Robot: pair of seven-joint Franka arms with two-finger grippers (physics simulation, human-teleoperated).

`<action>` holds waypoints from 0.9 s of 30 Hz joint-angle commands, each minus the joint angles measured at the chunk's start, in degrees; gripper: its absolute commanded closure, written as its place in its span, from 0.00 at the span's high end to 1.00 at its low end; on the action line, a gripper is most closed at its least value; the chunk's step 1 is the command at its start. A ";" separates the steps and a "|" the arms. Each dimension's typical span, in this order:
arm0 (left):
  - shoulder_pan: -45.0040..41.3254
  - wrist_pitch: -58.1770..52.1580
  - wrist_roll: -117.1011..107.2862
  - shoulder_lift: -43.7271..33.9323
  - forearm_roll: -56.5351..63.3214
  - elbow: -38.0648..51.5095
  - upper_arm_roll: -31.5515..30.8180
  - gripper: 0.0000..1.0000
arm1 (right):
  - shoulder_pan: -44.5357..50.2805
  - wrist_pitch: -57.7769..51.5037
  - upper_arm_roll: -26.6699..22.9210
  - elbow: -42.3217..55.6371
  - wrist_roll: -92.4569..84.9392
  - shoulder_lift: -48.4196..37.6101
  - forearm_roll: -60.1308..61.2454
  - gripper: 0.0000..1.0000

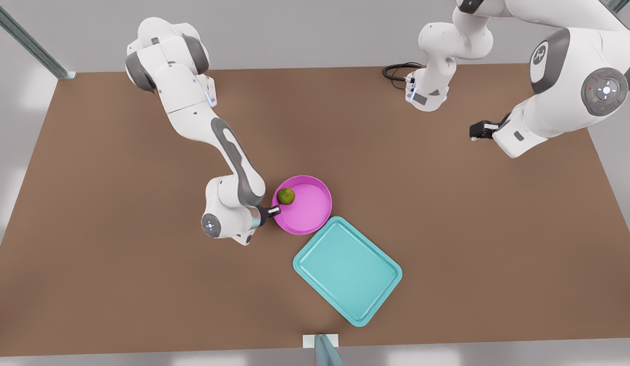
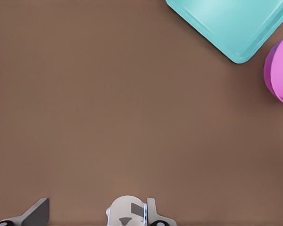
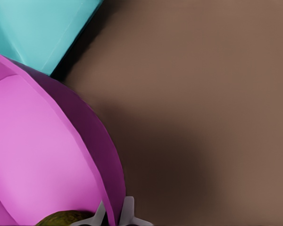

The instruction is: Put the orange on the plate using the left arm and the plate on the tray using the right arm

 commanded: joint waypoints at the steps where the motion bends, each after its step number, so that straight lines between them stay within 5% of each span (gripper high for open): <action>1: 0.08 -0.23 -0.79 0.01 0.03 0.02 0.13 1.00 | -0.03 -0.61 -0.22 1.57 0.29 0.26 3.35 0.21; 14: 0.17 0.73 -1.23 0.54 0.03 0.46 0.22 1.00 | -0.82 16.62 0.13 28.02 26.39 16.95 11.61 0.21; 25: 0.17 1.52 -1.05 0.72 -0.06 0.55 0.31 1.00 | 1.73 24.62 3.03 36.81 31.67 25.83 13.37 0.21; 27: 0.17 1.52 -1.05 0.72 -0.06 0.55 0.31 1.00 | 1.82 24.71 4.44 36.72 30.97 25.57 13.37 1.00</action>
